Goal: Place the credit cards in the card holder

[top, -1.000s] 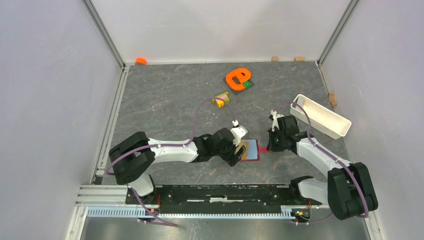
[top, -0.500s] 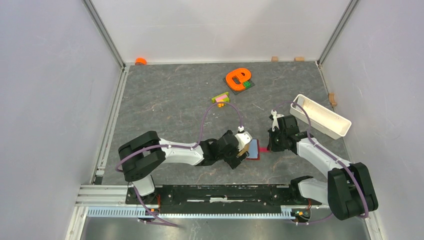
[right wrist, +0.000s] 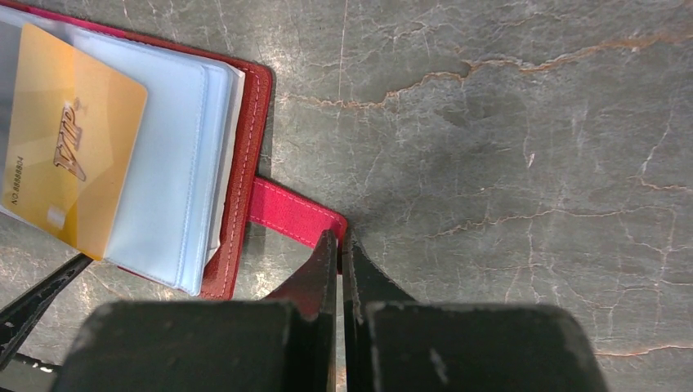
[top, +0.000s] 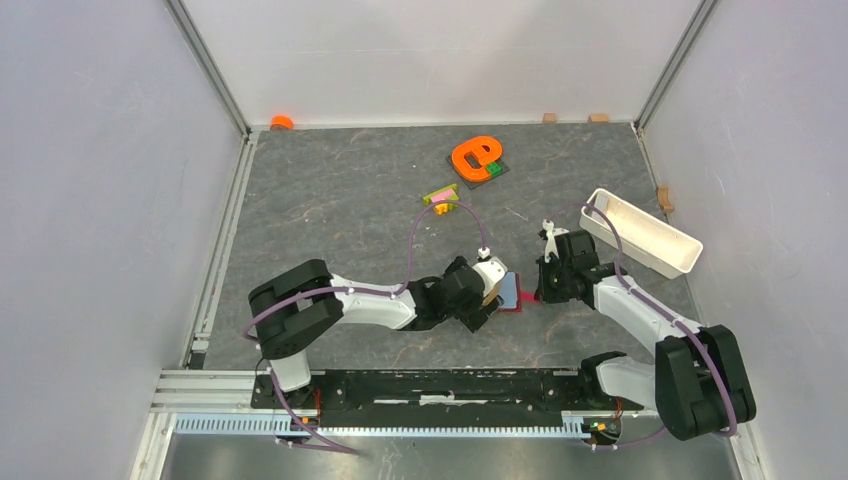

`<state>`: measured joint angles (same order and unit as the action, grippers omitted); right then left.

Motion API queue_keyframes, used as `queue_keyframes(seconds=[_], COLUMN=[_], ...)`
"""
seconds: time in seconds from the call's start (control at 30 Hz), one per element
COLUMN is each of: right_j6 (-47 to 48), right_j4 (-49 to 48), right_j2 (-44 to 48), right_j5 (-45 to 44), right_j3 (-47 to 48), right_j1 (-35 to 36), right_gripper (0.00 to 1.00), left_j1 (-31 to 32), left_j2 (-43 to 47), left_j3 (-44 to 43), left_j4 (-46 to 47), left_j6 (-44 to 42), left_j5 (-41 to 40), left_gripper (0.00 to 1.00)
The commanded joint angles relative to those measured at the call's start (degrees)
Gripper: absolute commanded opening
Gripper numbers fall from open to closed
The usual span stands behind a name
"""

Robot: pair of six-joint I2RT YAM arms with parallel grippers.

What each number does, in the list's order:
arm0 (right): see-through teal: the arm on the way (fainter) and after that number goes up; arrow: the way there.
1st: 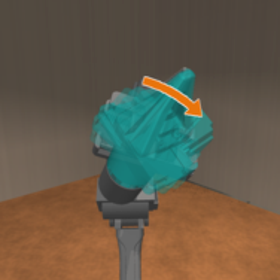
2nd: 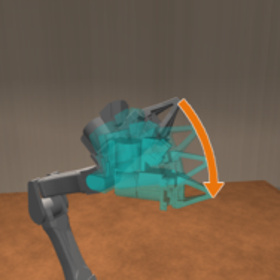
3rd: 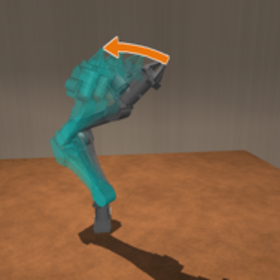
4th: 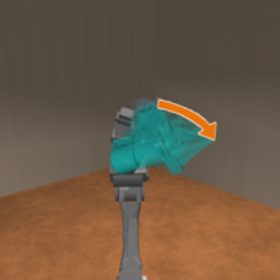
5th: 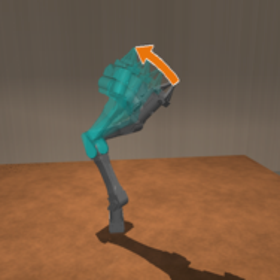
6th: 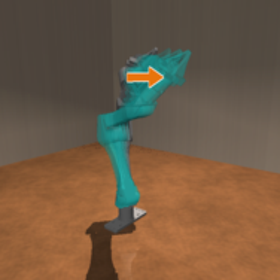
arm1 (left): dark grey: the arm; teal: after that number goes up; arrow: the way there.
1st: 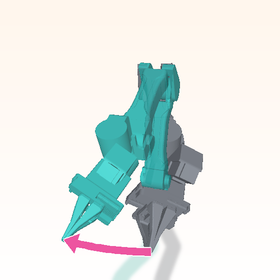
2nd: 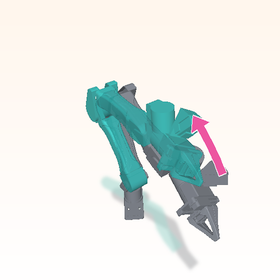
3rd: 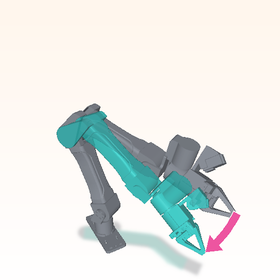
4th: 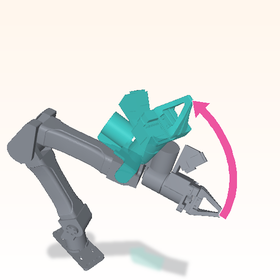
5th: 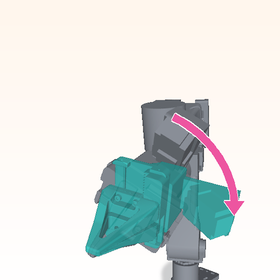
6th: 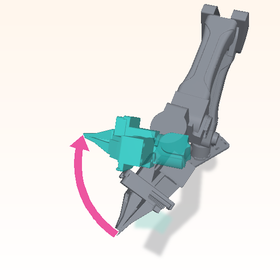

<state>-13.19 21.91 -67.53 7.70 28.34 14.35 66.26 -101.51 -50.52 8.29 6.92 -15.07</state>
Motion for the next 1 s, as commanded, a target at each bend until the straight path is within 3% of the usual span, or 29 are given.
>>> queue_keyframes(seconds=[0.0, 0.27, 0.97], right_j6=[0.64, 0.69, 1.18], right_j4=[0.03, -0.20, 0.19], right_j2=[0.95, 0.97, 1.96], right_j5=[0.66, 0.83, 2.16], right_j3=[-0.47, -1.09, -2.35], right_j1=[-0.13, -0.15, -0.14], right_gripper=[0.00, 0.00, 0.00], left_j1=[0.13, 0.15, -1.00], left_j2=[-2.19, -3.54, -7.01], left_j3=[-1.60, -3.88, -14.63], left_j4=[-0.12, -0.74, -15.26], left_j6=[6.08, 9.23, 18.99], left_j5=[-3.67, -3.22, -6.91], left_gripper=[0.97, 0.97, 1.00])
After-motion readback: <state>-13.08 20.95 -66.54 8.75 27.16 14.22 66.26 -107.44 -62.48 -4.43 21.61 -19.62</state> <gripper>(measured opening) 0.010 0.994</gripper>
